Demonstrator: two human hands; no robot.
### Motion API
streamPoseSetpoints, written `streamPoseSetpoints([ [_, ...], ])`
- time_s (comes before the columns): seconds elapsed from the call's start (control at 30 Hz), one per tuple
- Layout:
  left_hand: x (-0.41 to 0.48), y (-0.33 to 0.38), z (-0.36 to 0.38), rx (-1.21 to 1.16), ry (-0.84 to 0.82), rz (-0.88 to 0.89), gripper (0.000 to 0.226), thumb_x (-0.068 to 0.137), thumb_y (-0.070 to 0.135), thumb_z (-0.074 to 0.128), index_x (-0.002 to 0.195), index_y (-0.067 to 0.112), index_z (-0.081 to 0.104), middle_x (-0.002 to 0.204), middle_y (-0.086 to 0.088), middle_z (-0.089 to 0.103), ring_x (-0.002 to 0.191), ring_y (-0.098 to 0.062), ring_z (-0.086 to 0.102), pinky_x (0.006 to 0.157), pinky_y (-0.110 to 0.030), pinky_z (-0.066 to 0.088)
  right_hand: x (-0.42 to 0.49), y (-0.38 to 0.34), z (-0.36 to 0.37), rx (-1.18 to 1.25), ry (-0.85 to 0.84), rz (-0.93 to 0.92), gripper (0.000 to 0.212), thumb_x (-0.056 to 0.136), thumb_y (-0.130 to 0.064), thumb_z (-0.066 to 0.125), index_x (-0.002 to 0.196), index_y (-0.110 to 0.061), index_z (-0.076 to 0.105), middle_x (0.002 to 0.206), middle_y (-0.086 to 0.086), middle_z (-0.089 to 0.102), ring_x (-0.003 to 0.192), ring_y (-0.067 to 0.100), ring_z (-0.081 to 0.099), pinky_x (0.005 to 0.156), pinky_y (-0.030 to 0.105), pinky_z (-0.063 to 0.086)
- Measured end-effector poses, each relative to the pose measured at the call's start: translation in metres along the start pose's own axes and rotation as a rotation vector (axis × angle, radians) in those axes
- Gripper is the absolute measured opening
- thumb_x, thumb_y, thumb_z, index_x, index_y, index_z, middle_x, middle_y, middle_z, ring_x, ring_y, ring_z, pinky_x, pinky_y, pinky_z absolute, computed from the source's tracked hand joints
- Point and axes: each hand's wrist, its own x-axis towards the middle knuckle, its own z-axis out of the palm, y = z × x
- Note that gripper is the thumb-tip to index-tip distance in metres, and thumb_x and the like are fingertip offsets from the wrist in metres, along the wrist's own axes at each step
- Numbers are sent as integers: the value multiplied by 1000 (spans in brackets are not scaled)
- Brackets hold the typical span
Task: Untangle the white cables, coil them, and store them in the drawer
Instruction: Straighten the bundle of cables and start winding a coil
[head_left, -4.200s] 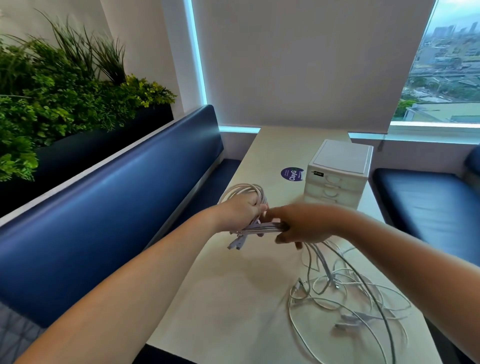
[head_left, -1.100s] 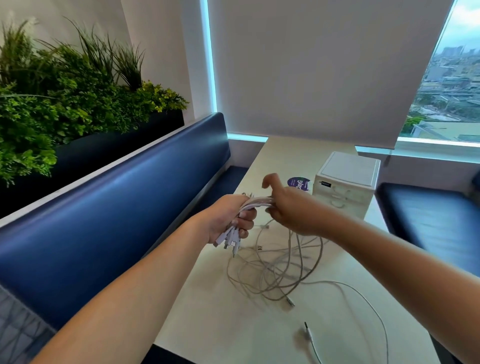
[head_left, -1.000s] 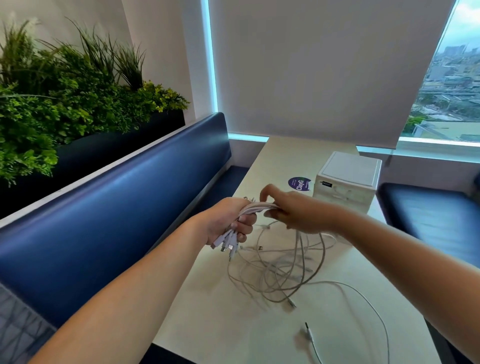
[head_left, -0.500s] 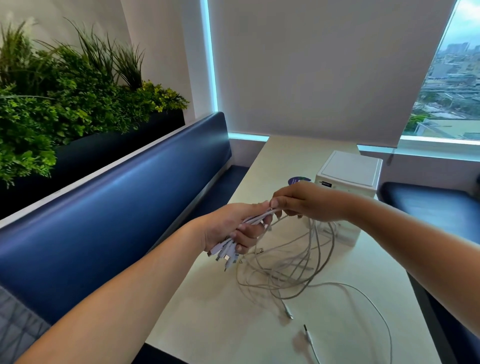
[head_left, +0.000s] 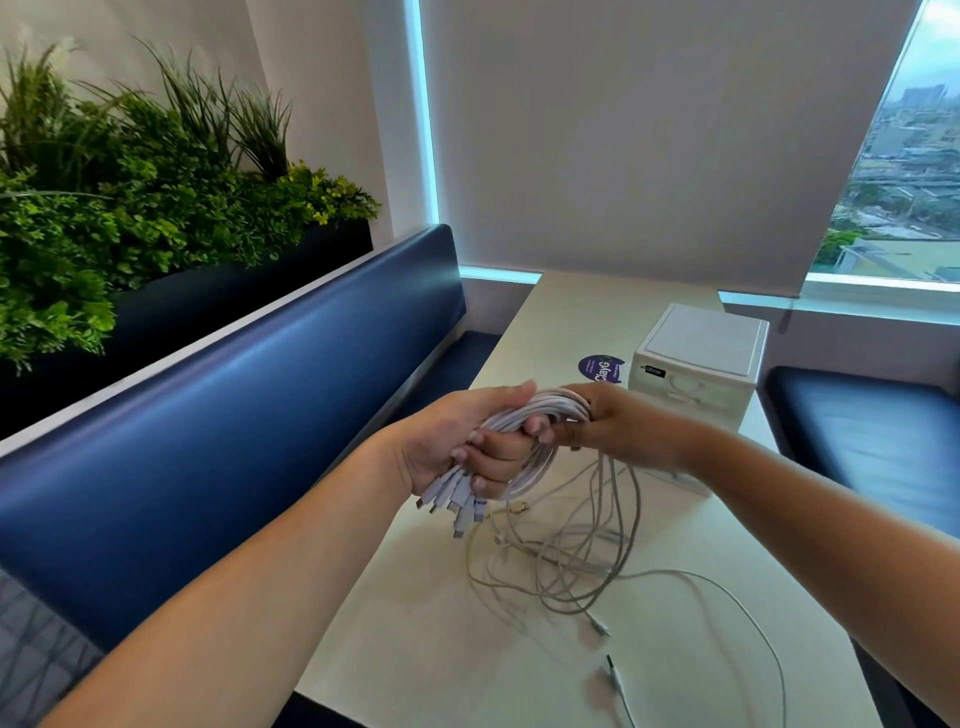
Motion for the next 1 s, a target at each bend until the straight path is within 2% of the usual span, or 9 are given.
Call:
streamPoseSetpoints([
  [0.1, -1, -1, 0, 64, 109, 79, 36, 87, 48, 55, 76, 13, 54, 42, 11, 31, 32, -2, 23, 42, -17, 34, -1, 1, 6, 127, 18, 1, 16, 86, -27, 57, 95, -16, 63, 78, -10, 65, 75, 3, 57, 71, 18, 45],
  [0.27, -1, 3, 1, 281, 333, 218, 37, 88, 46, 52, 74, 12, 50, 44, 7, 32, 37, -7, 29, 62, -30, 46, -4, -10, 1, 124, 32, 30, 24, 93, -29, 48, 81, -10, 57, 68, -5, 63, 58, 12, 49, 52, 23, 41],
  [0.43, 0, 1, 10, 215, 430, 337, 43, 80, 54, 54, 71, 11, 48, 41, 6, 32, 34, -7, 28, 45, -23, 38, 0, -15, 16, 462, 139, 61, 34, 86, -45, 51, 78, -12, 50, 56, -2, 54, 58, 13, 58, 45, 17, 31],
  [0.57, 6, -1, 14, 152, 506, 426, 44, 80, 55, 53, 70, 12, 48, 44, 5, 33, 34, -7, 27, 42, -22, 32, 8, -17, 29, 647, 271, 51, 37, 83, -47, 49, 76, -11, 44, 48, -6, 32, 44, 10, 31, 42, 16, 25],
  [0.67, 3, -7, 10, 159, 503, 376, 44, 81, 55, 52, 69, 12, 49, 49, 2, 40, 41, -11, 36, 49, -26, 38, 10, -18, 27, 598, 224, 87, 35, 87, -43, 47, 75, -11, 42, 48, -5, 29, 45, 11, 25, 42, 18, 20],
  [0.73, -6, -3, 3, 228, 428, 253, 45, 85, 53, 50, 71, 10, 54, 60, -4, 55, 54, -18, 55, 65, -33, 52, 9, -17, 23, 516, 169, 121, 36, 86, -43, 48, 72, -12, 39, 48, -6, 29, 44, 10, 24, 42, 19, 20],
  [0.83, -16, 6, -2, 359, 355, 77, 51, 86, 55, 48, 85, 6, 61, 79, -9, 67, 77, -27, 67, 81, -39, 54, 7, -17, 22, 407, 81, 158, 36, 84, -42, 51, 66, -13, 39, 51, -5, 29, 46, 10, 24, 44, 20, 20],
  [0.93, -10, 7, 4, 480, 373, 82, 51, 86, 58, 54, 92, 7, 57, 68, -3, 58, 64, -18, 59, 82, -39, 56, 9, -19, 21, 340, 22, 185, 38, 83, -44, 51, 63, -13, 40, 55, -1, 28, 49, 11, 23, 48, 23, 19],
  [1.0, -4, 2, 7, 475, 435, 123, 57, 80, 61, 55, 97, 6, 52, 59, 3, 43, 53, -12, 43, 69, -31, 55, 12, -21, 19, 302, 17, 207, 41, 84, -47, 51, 64, -12, 41, 56, 1, 29, 49, 12, 24, 48, 23, 21],
])
